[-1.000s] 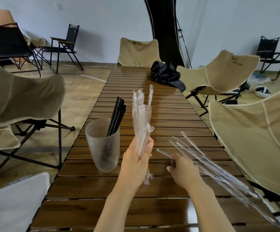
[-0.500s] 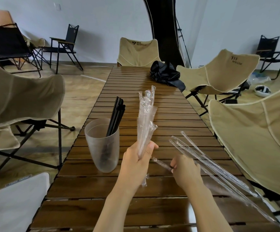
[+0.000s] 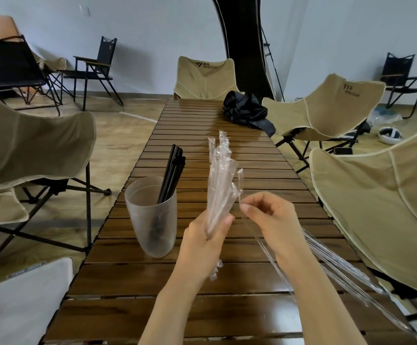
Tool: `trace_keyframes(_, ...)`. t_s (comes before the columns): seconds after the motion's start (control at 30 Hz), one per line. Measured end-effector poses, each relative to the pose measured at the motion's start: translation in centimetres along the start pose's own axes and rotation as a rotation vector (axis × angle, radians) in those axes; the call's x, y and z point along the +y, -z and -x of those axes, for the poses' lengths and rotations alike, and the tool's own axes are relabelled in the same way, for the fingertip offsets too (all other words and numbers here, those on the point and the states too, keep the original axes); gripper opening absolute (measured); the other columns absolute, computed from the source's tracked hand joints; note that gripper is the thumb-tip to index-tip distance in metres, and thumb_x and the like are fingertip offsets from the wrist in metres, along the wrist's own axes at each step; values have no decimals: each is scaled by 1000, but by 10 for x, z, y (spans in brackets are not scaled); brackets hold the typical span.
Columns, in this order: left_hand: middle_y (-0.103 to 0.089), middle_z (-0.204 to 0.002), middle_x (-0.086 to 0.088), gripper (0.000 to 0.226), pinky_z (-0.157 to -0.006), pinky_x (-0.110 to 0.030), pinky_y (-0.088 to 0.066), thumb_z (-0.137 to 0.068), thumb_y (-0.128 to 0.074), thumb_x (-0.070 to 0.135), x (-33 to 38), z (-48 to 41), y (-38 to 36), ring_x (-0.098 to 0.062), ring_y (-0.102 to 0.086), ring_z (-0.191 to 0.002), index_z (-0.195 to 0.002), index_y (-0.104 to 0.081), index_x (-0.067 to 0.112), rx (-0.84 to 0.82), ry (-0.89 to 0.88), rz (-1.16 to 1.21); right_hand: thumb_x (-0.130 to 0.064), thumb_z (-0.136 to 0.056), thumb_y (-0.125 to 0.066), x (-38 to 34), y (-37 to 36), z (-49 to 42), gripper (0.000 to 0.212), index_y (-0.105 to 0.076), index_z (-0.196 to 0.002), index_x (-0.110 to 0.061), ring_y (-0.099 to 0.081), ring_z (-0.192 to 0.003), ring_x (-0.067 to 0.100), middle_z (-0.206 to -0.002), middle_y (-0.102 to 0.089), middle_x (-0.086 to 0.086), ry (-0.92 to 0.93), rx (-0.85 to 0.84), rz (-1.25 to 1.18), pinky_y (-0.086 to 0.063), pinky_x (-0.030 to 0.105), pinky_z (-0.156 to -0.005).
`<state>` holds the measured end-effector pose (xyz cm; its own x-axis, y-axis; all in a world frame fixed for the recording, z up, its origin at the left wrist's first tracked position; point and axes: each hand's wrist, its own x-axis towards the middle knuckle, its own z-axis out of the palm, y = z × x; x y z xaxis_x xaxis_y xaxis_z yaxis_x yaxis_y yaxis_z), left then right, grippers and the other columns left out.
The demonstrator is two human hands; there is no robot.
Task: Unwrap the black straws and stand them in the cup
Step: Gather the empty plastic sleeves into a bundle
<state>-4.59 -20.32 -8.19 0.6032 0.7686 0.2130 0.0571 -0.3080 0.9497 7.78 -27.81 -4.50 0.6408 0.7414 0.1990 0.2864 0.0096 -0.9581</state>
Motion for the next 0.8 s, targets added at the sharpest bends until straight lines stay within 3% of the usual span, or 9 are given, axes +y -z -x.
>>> trace_keyframes(0.13, -66, -84, 12, 37, -67, -4, -47, -88, -56, 43, 0, 0, 0, 4, -63, -84, -119, -60, 22, -27, -7, -18, -14, -85, -67, -4, -1, 0, 12, -69, -82, -25, -64, -74, 5, -78, -69, -5, 38, -17, -29, -53, 22, -72)
trace_keyframes(0.2, -68, -92, 13, 37, -70, -1, -45, -88, -58, 41, 1, 0, 0, 9, -61, -90, -122, -59, 25, -43, -5, -25, -13, -85, -67, -6, -1, 0, 14, -69, -80, -25, -64, -76, 10, -80, -70, -2, 48, -26, -56, -53, 27, -76)
trace_keyframes(0.3, -69, -97, 13, 43, -76, -9, -49, -82, -64, 45, 2, 0, 0, 5, -62, -93, -121, -59, 26, -69, 6, -16, -11, -85, -66, -10, -3, 0, 8, -70, -84, -18, -67, -80, 16, -84, -71, 5, 69, -57, -120, -54, 27, -74)
trace_keyframes(0.4, -68, -86, 15, 46, -73, -18, -53, -74, -70, 49, 4, 1, 1, 0, -65, -83, -113, -62, 26, -96, 25, -4, -11, -86, -65, -15, -3, 1, 8, -69, -83, -18, -66, -83, 23, -85, -70, 8, 116, -56, -144, -54, 28, -74)
trace_keyframes(0.5, -65, -73, 25, 36, -63, -12, -46, -69, -72, 50, 6, 1, 1, 5, -61, -69, -97, -62, 31, -139, 10, -3, -18, -82, -65, -20, -4, 4, 5, -68, -83, -16, -65, -80, 25, -82, -69, 8, 156, -60, -200, -55, 30, -72)
trace_keyframes(0.6, -62, -66, 26, 15, -55, -9, -41, -79, -71, 39, 4, 2, 0, 5, -57, -60, -88, -59, 34, -156, -13, -18, -11, -81, -62, -22, -6, 4, 13, -68, -78, -21, -65, -72, 13, -73, -69, -3, 158, -59, -245, -54, 21, -64)
trace_keyframes(0.7, -62, -66, 23, 6, -54, -11, -42, -89, -62, 33, 3, 4, 0, 3, -57, -59, -83, -60, 33, -136, -24, -23, 0, -85, -61, -20, -5, 3, 20, -69, -83, -18, -65, -81, 20, -80, -70, 4, 136, -72, -232, -56, 27, -74)
trace_keyframes(0.8, -64, -70, 13, 12, -54, -17, -48, -93, -55, 34, 4, 4, -1, -3, -60, -63, -85, -63, 31, -95, -17, -24, -10, -86, -64, -17, 0, 2, 11, -70, -92, -17, -65, -92, 23, -91, -71, 6, 104, -84, -185, -53, 31, -85)
